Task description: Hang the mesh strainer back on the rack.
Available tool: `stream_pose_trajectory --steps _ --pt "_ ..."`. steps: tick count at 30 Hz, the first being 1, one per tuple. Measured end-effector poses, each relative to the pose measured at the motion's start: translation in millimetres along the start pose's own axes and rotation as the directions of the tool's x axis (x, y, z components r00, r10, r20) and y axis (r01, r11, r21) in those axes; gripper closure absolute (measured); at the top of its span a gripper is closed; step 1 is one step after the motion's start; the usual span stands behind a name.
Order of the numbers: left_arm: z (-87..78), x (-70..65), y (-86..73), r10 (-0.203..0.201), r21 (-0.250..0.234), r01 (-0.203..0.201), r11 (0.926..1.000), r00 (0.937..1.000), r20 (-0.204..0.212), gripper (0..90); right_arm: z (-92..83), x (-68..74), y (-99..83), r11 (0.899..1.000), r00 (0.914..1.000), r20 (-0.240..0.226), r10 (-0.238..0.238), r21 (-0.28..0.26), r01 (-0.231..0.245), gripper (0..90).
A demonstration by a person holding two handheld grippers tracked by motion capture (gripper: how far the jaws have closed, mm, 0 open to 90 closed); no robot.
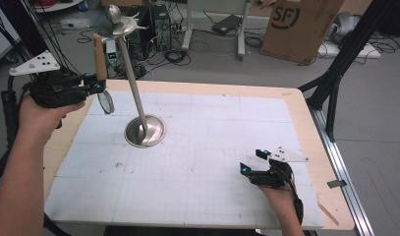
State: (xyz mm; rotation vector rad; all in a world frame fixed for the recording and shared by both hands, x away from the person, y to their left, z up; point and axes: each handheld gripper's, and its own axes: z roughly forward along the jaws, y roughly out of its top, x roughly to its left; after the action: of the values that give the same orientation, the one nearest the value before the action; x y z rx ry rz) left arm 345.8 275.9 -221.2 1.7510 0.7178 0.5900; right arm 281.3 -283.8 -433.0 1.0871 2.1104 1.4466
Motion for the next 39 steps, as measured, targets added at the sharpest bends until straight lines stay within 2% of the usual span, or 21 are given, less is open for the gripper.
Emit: stream_pose_trajectory --steps 10,14,18,21,25,30,36,39 --pt "13.6 -1.0 0.4 -0.022 -0.003 0.022 0.9998 0.9998 0.001 68.6 -0.4 1.0 0.9 1.000 1.0000 -0.004 -0.004 -0.002 0.004 14.6" --pt "16.7 -2.0 0.8 -0.015 -0.003 0.015 0.9999 0.9999 0.000 68.2 -0.3 1.2 0.9 1.000 1.0000 -0.004 -0.006 -0.002 0.006 14.6" --pt "16.7 -4.4 0.5 0.016 0.007 -0.016 0.9998 0.9999 -0.004 67.4 -1.2 0.7 1.2 1.000 1.0000 -0.004 -0.004 -0.003 0.004 14.6" --pt "15.8 -8.0 0.6 0.038 0.007 -0.038 0.9993 0.9990 -0.026 64.5 -0.7 0.9 1.0 1.000 1.0000 -0.006 -0.003 -0.002 0.003 14.6" --pt "14.8 -11.4 0.6 0.042 -0.010 -0.043 0.9990 0.9979 -0.050 56.2 -0.7 1.1 1.1 1.000 1.0000 -0.008 -0.004 -0.004 0.004 14.6" --pt "12.5 -12.8 -2.0 0.039 -0.004 -0.039 0.9992 0.9950 -0.092 45.5 -0.9 1.1 1.2 1.000 1.0000 -0.008 -0.002 -0.003 0.002 14.6" --pt "9.0 -15.6 -8.3 0.036 -0.014 -0.037 0.9992 0.9952 -0.092 38.6 -1.1 1.3 1.1 1.000 1.0000 -0.007 -0.002 -0.002 0.002 14.6" --pt "5.0 -17.1 -12.2 0.024 -0.036 -0.028 0.9990 0.9948 -0.099 35.3 -1.4 0.7 1.3 1.000 1.0000 -0.007 -0.003 -0.006 0.003 14.6"
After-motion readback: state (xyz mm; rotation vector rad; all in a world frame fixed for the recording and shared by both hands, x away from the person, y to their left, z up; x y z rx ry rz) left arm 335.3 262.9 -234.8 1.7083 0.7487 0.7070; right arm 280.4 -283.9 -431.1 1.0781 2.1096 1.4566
